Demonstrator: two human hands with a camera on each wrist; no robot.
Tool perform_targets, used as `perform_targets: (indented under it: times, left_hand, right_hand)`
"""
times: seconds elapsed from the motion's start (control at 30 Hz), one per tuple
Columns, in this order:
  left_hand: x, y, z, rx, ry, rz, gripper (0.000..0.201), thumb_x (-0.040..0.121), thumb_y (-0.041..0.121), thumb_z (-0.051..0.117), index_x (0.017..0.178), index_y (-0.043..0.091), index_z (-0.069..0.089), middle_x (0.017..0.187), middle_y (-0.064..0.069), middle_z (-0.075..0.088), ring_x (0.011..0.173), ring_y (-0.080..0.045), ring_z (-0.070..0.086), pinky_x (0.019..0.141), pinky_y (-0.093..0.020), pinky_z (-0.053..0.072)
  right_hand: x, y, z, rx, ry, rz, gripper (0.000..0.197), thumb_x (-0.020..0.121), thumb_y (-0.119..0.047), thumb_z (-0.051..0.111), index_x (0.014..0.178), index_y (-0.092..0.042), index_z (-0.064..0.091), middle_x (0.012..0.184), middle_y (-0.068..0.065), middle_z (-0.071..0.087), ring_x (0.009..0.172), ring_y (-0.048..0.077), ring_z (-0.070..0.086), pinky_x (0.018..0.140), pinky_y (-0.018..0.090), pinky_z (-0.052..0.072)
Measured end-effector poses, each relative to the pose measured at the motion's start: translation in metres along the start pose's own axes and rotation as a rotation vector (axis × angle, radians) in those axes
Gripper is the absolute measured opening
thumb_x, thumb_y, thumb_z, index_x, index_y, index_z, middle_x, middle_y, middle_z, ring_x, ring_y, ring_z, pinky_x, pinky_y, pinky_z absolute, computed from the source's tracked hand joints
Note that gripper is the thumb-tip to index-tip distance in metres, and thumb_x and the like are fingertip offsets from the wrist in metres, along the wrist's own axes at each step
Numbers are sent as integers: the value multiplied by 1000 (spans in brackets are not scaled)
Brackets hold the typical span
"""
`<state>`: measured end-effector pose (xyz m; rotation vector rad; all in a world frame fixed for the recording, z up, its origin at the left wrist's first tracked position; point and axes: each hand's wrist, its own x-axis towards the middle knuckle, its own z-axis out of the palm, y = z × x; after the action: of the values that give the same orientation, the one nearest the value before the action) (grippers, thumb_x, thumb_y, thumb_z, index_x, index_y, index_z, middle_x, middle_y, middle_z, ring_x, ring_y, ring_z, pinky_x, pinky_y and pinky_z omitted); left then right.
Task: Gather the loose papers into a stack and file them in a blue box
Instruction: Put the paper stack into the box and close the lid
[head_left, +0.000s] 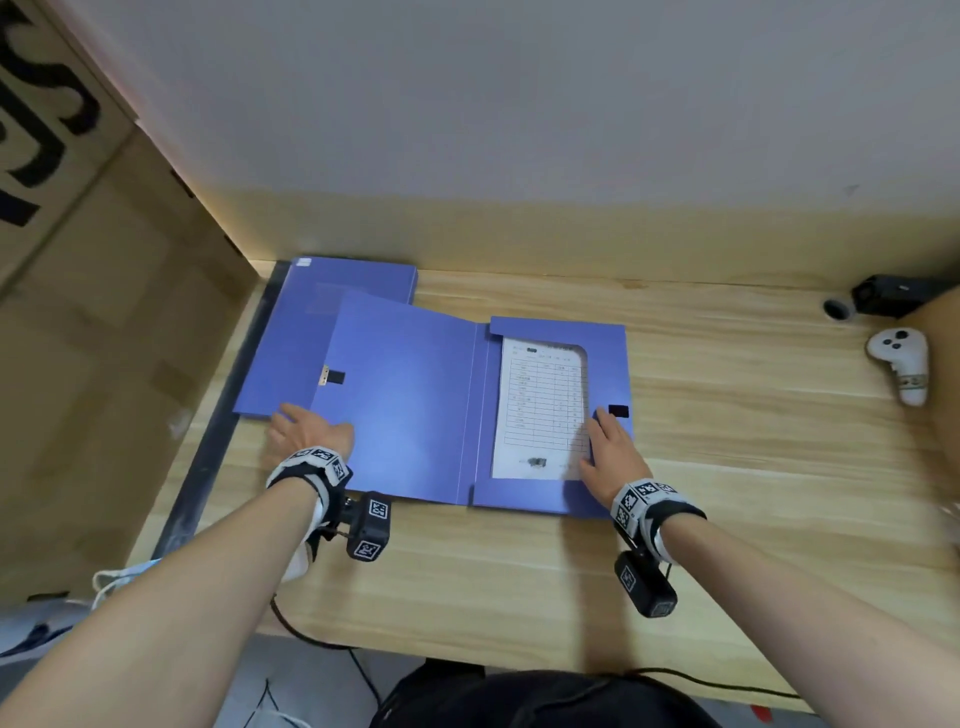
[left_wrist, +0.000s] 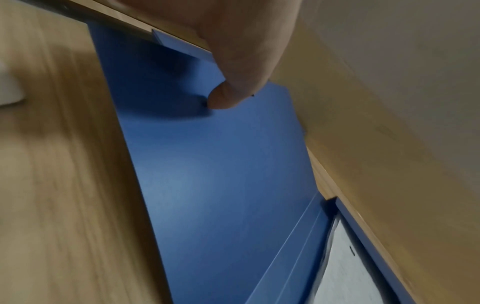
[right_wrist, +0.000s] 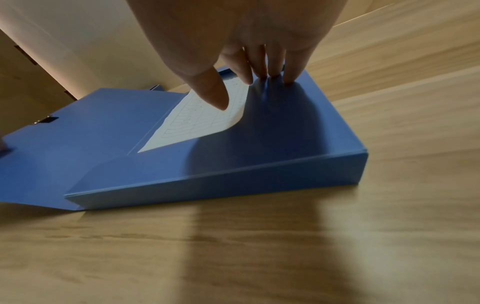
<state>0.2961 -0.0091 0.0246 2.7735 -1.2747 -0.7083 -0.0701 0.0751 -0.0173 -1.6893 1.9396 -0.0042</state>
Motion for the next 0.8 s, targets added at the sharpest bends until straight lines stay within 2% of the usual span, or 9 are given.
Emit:
perform_targets:
  times: [0.1,0.2,0.27,0.37,0.4,0.43,0.5,0.63,0.8]
  left_hand:
    - [-3,5,-6,-224,-38,5,53,81,23,60,128,5,43,121,-17,59,107,-40,58,86,-45,49]
    - [-12,16,-22,-319,-19,39,36,83,19,60,116,7,51,103,-11,63,85,-34,59,67,-36,46]
    - [-15,26,-36,-308,-84,85,25,81,18,61,102,6,55,95,-10,64,79,-32,59,65,-34,47]
    - [-25,46,-52,-343,-267,207,11,76,8,59,76,9,49,78,-8,55,75,-29,51,65,-34,41]
    - [-32,55,-55,-374,-318,248,10,75,3,57,72,9,49,77,-9,56,77,-29,52,66,-34,41]
    - [-43,64,-60,-402,-366,296,6,75,0,54,74,6,55,82,-11,60,80,-30,55,69,-35,44]
    - [-68,81,-66,-414,-465,378,21,78,-3,51,94,1,63,96,-15,65,86,-29,60,70,-34,49]
    - [-119,113,-62,-350,-685,528,28,91,-9,37,105,7,56,93,-11,62,79,-25,58,57,-25,44]
    - [-150,144,-26,-235,-698,587,46,83,22,50,129,27,50,113,-5,69,88,-28,64,67,-36,51]
  right_hand:
    - [0,-4,-4,18,2,45,48,93,-16,46,139,-3,39,159,9,20,143,30,28,109,37,35]
    - [3,-2,-8,-9,1,48,46,93,-17,47,136,-3,43,154,11,26,137,30,36,103,36,40]
    - [5,3,-11,-23,-10,36,42,91,-19,47,131,-4,47,149,10,30,130,30,42,96,37,45]
    - [6,6,-14,-12,-10,14,35,88,-20,47,120,-6,52,136,6,40,113,28,53,78,33,47]
    - [6,6,-16,-13,-12,6,36,89,-21,47,121,-7,53,136,6,40,114,28,54,78,32,46]
    - [6,6,-17,-14,-14,0,39,91,-21,47,126,-7,52,141,7,39,119,28,52,83,32,46]
    - [5,6,-23,-10,-34,9,46,94,-20,47,138,-7,46,152,9,33,131,28,45,98,35,43]
    - [7,10,-38,98,-83,17,52,96,-24,47,146,-13,41,161,6,26,144,25,33,112,35,33]
    - [8,29,-58,177,-49,-4,39,90,-16,56,127,-1,58,141,18,51,127,32,50,103,35,39]
